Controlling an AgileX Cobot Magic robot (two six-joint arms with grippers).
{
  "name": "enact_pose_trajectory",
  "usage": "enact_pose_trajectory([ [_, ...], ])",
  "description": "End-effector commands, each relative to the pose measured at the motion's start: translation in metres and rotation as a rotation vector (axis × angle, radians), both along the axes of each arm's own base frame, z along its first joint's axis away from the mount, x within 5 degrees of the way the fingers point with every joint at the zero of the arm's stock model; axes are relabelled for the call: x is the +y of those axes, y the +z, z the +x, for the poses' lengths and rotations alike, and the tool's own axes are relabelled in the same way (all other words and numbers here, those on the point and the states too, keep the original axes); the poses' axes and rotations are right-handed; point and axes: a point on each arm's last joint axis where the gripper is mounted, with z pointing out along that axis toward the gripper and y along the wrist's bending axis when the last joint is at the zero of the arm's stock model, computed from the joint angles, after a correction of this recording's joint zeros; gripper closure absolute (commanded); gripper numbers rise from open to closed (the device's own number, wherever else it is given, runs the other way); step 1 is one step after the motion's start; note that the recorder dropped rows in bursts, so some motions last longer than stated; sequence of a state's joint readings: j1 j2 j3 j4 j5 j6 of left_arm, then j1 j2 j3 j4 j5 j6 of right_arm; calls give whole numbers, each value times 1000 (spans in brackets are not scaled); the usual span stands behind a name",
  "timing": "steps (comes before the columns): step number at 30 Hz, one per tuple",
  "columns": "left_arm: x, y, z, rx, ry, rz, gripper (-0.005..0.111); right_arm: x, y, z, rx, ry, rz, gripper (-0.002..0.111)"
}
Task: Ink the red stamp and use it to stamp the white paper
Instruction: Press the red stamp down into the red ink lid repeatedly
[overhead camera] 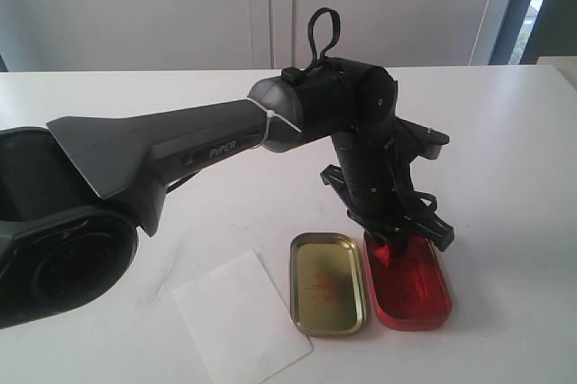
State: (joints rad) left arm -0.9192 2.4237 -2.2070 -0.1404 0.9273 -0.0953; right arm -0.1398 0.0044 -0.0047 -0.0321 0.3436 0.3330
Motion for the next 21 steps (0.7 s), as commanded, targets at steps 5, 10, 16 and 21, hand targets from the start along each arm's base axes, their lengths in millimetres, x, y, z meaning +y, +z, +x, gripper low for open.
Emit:
enact_pose_trajectory([
  [5,10,-15,-3,31,-18,119,107,0,-1,0,-8,4,-4,108],
  [10,10,-9,-3,22,-17,107,107,0,-1,0,-8,4,-4,108],
  [16,10,-5,-3,16,-16,100,107,0,-1,0,-8,4,-4,108],
  [21,10,-5,-3,16,-16,100,107,0,-1,0,-8,4,-4,108],
])
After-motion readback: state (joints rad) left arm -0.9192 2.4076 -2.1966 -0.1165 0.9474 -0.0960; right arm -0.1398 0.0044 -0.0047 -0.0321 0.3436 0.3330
